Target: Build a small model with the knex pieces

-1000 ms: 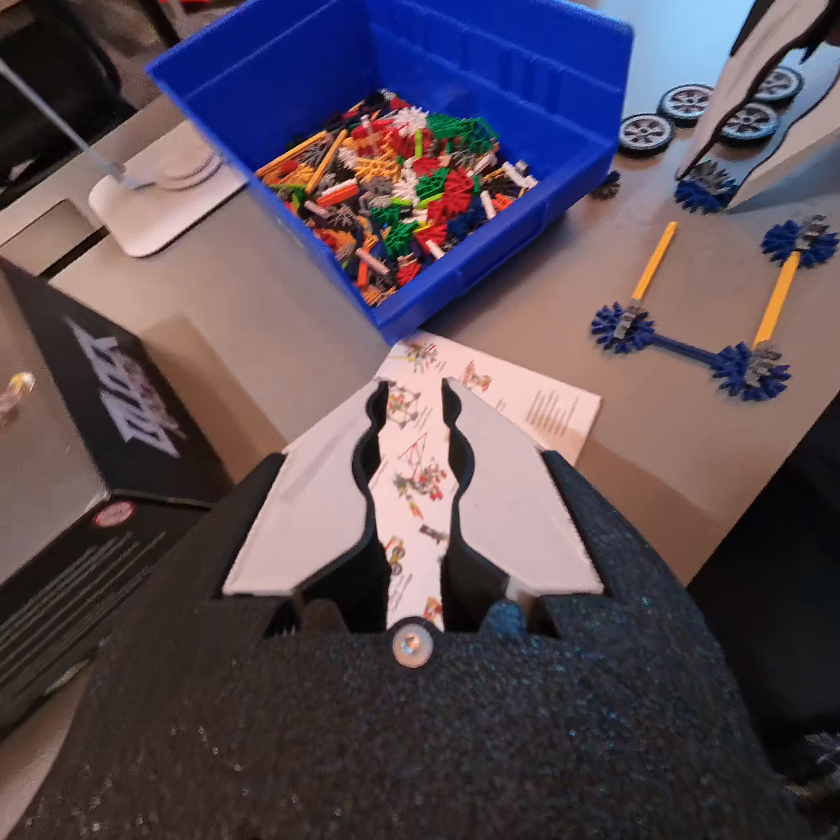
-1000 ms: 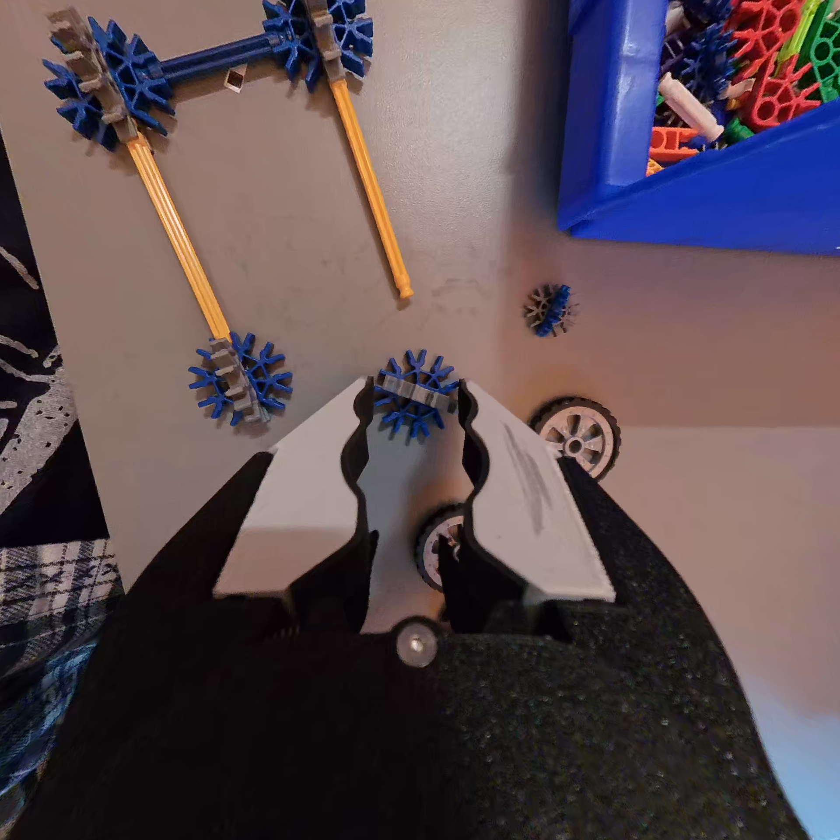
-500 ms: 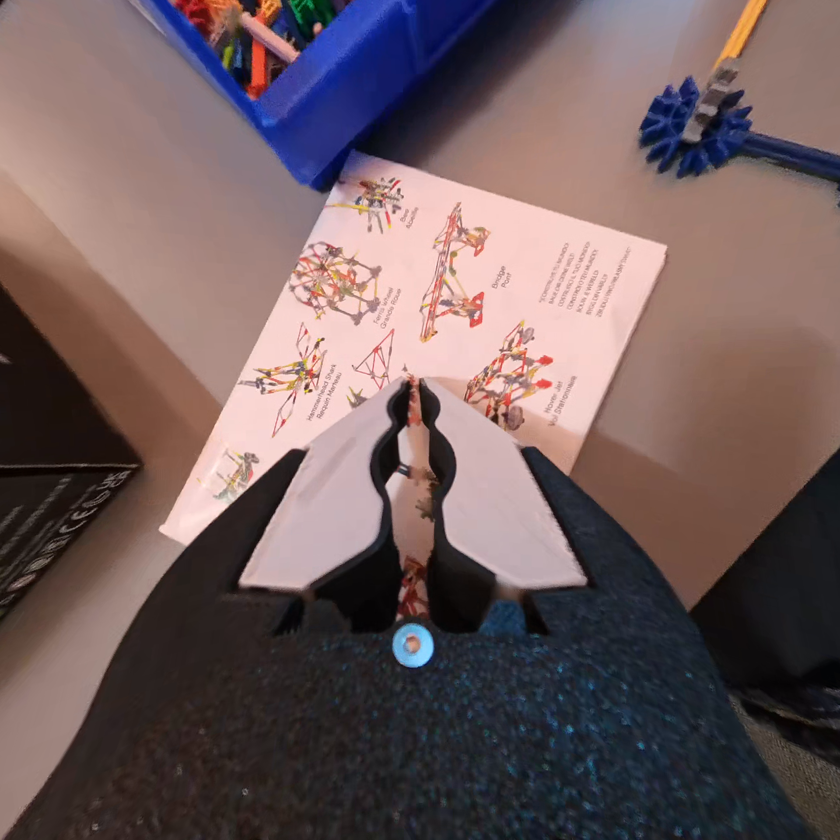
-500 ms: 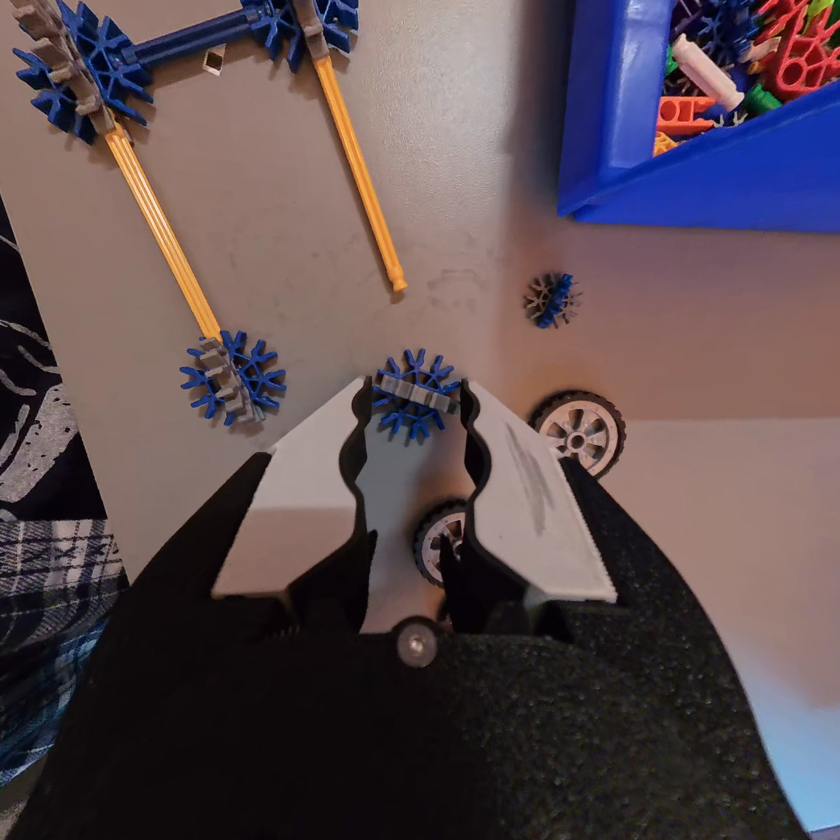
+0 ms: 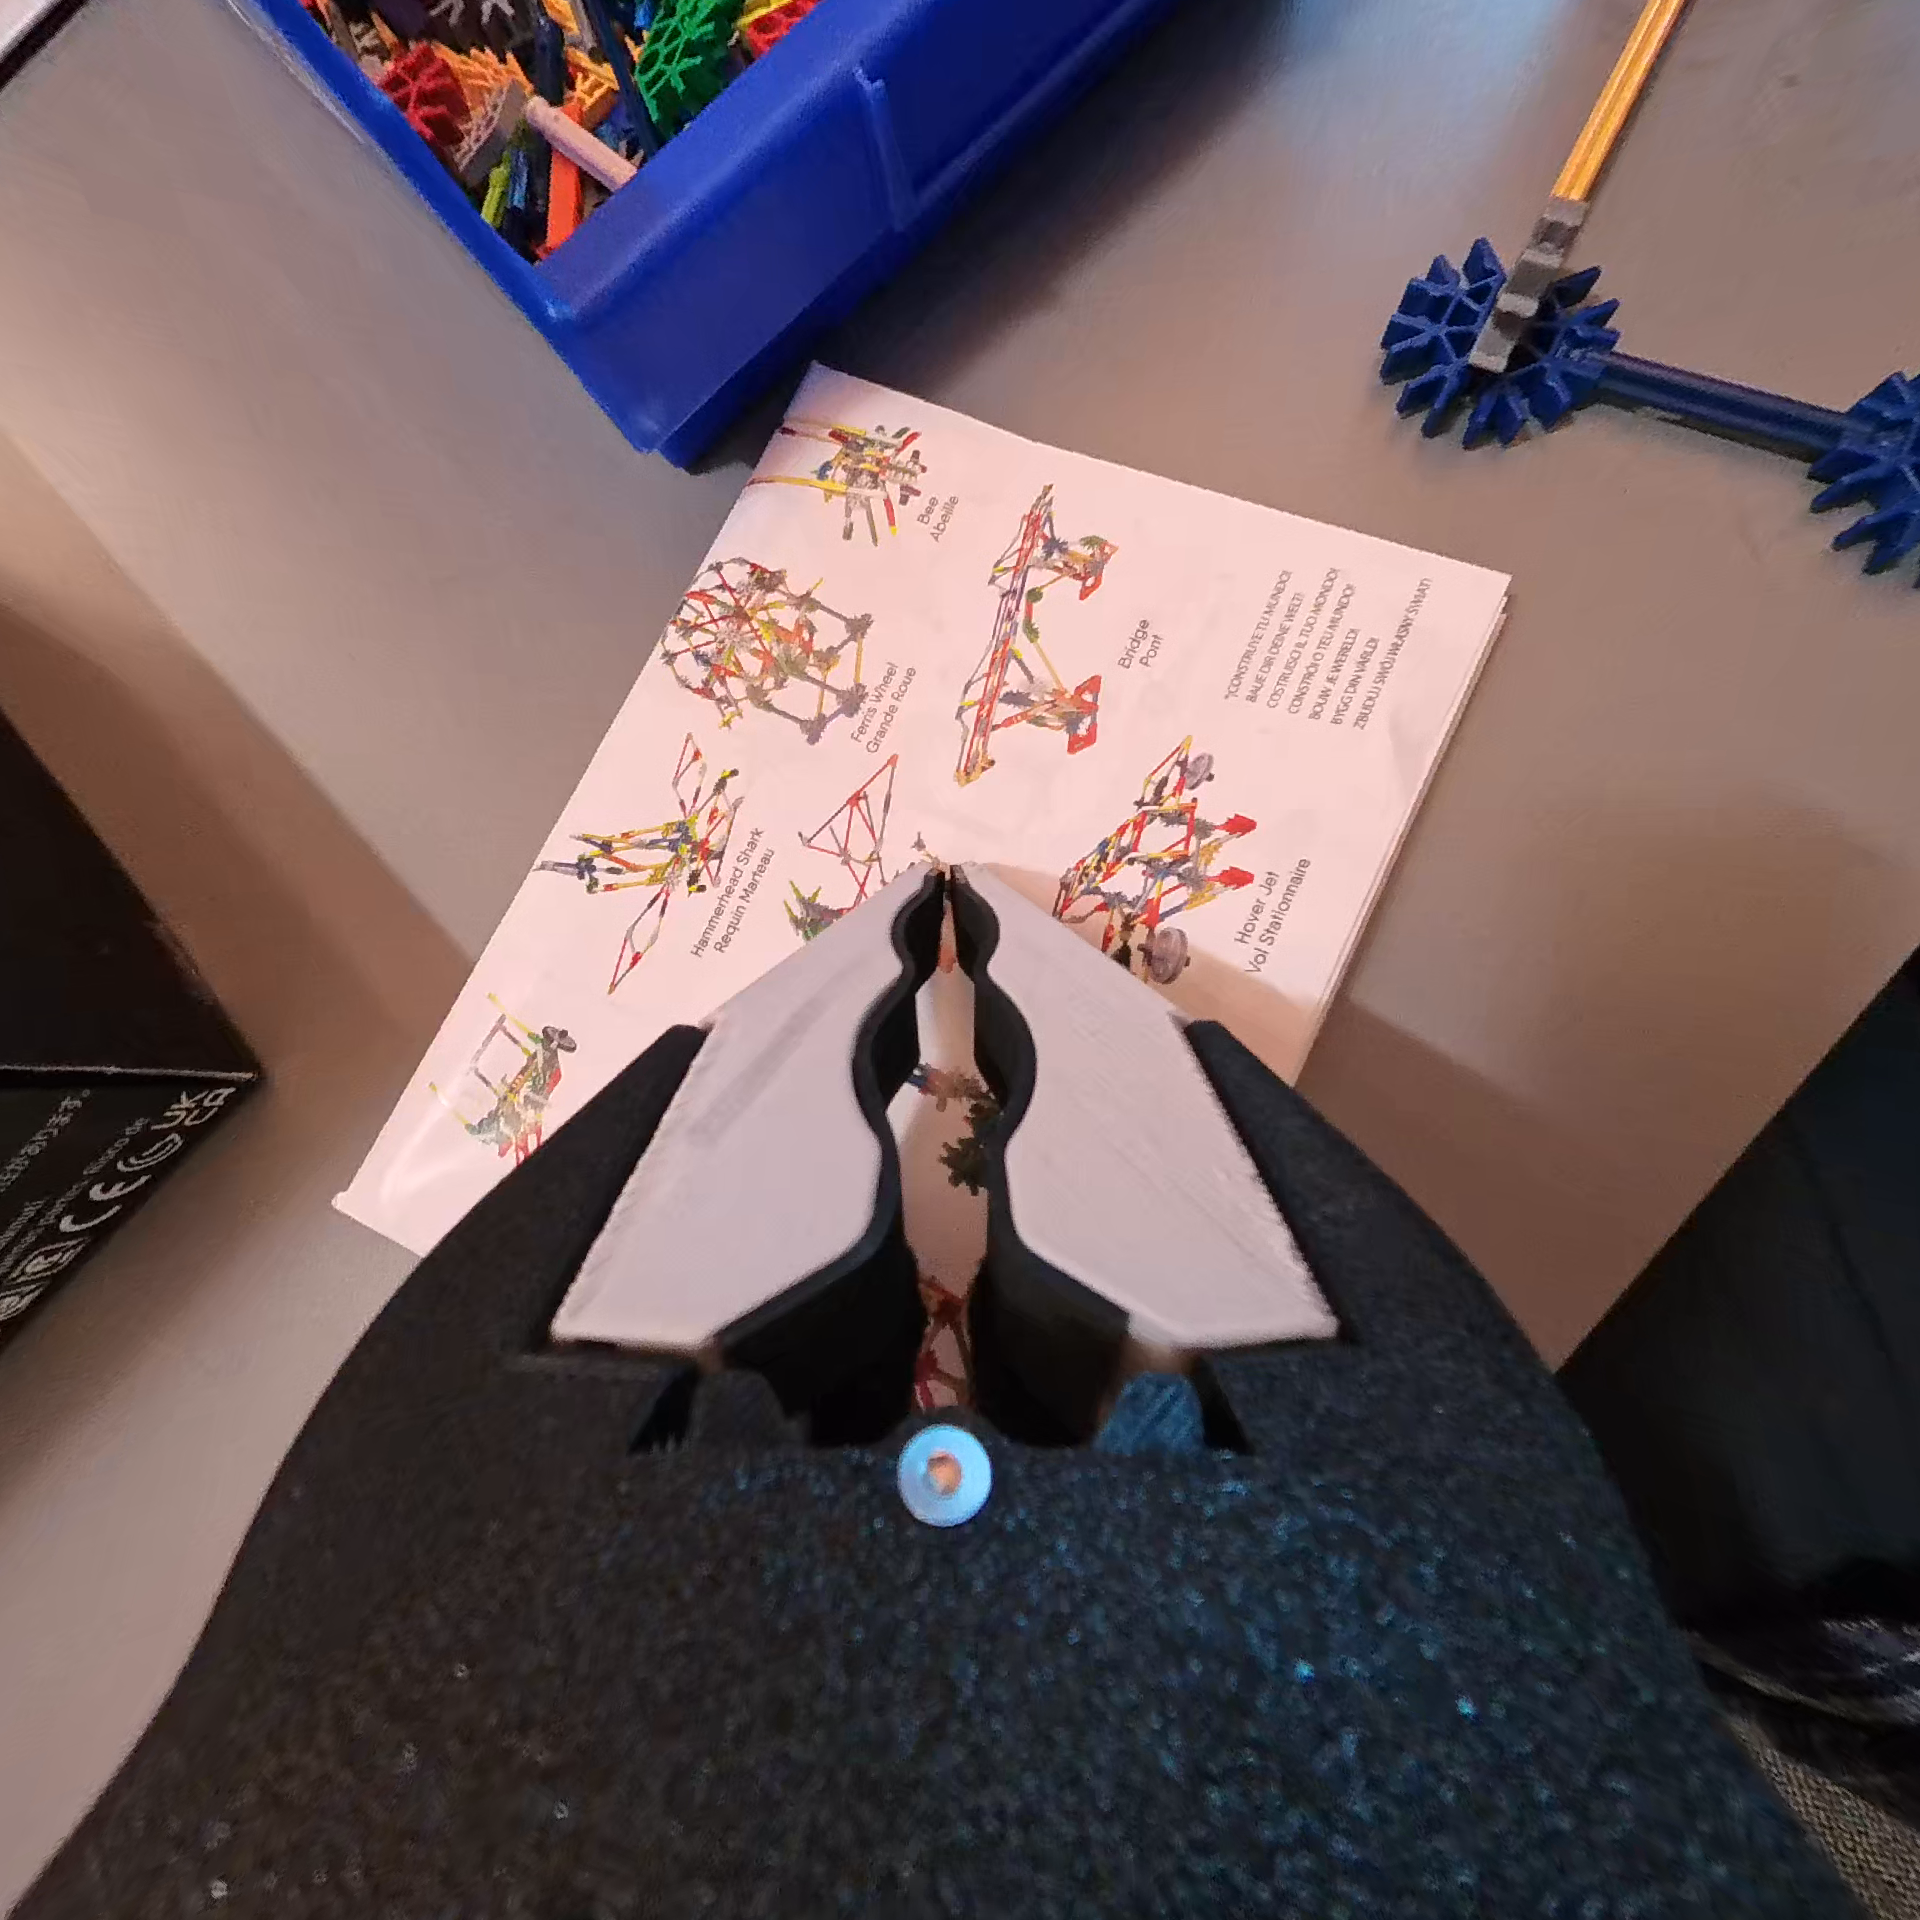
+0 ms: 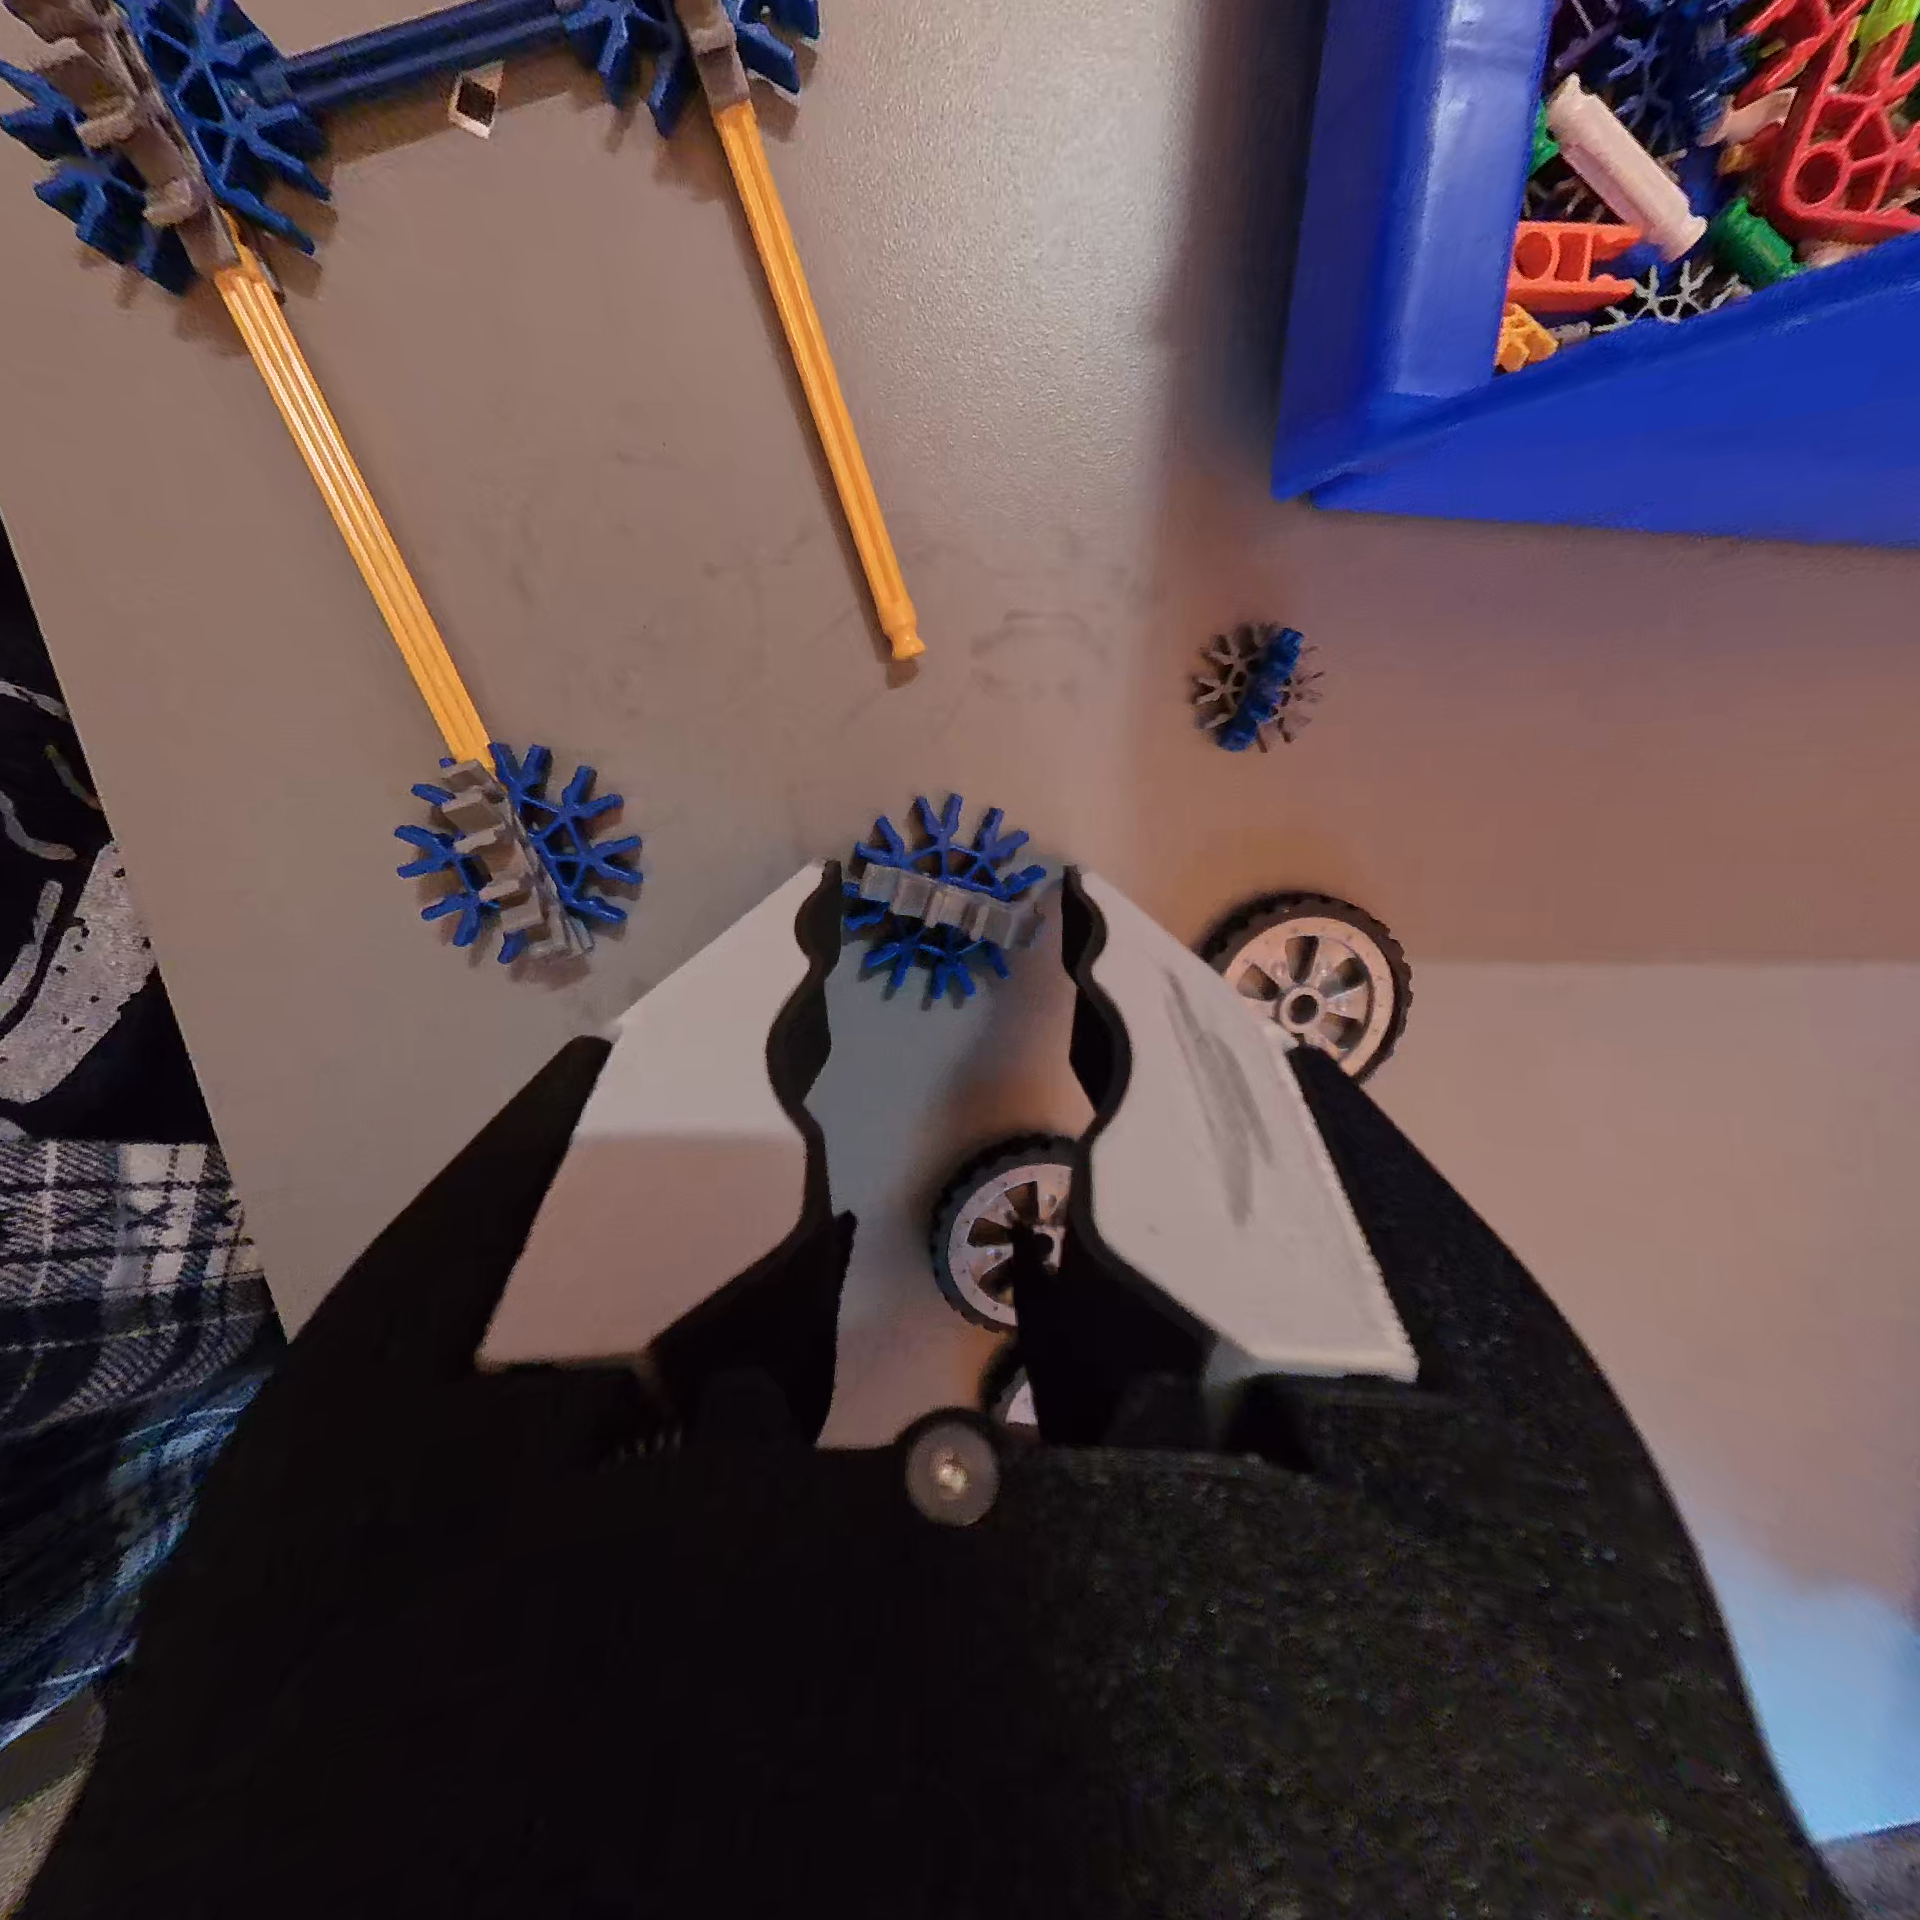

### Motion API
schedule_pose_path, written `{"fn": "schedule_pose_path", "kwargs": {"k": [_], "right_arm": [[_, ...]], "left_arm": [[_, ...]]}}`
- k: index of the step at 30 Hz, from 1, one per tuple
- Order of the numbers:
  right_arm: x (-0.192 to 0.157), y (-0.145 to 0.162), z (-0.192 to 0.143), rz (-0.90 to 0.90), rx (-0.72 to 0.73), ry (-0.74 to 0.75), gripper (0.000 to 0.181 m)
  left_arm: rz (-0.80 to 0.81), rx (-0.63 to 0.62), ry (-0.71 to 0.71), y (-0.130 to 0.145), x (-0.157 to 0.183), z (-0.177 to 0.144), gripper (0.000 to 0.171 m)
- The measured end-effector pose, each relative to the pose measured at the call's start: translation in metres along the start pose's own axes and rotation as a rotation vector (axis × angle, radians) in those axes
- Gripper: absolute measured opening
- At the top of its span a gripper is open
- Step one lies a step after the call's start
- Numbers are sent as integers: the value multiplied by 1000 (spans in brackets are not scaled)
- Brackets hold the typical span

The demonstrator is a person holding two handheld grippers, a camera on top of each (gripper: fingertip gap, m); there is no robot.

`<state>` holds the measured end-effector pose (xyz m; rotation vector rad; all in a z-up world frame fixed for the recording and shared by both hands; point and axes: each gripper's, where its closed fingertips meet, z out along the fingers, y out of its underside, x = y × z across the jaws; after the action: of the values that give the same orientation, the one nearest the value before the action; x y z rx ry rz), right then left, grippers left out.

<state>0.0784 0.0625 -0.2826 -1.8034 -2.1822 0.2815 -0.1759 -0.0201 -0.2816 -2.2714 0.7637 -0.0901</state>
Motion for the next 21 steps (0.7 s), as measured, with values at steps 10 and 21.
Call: {"fn": "schedule_pose_path", "kwargs": {"k": [10, 21], "right_arm": [[-4, 3, -2, -44, -2, -5, 42], [-2, 1, -4, -88, -3, 26, 38]], "left_arm": [[-10, 0, 5, 0, 0, 0, 0], [-14, 4, 10, 0, 0, 0, 0]]}}
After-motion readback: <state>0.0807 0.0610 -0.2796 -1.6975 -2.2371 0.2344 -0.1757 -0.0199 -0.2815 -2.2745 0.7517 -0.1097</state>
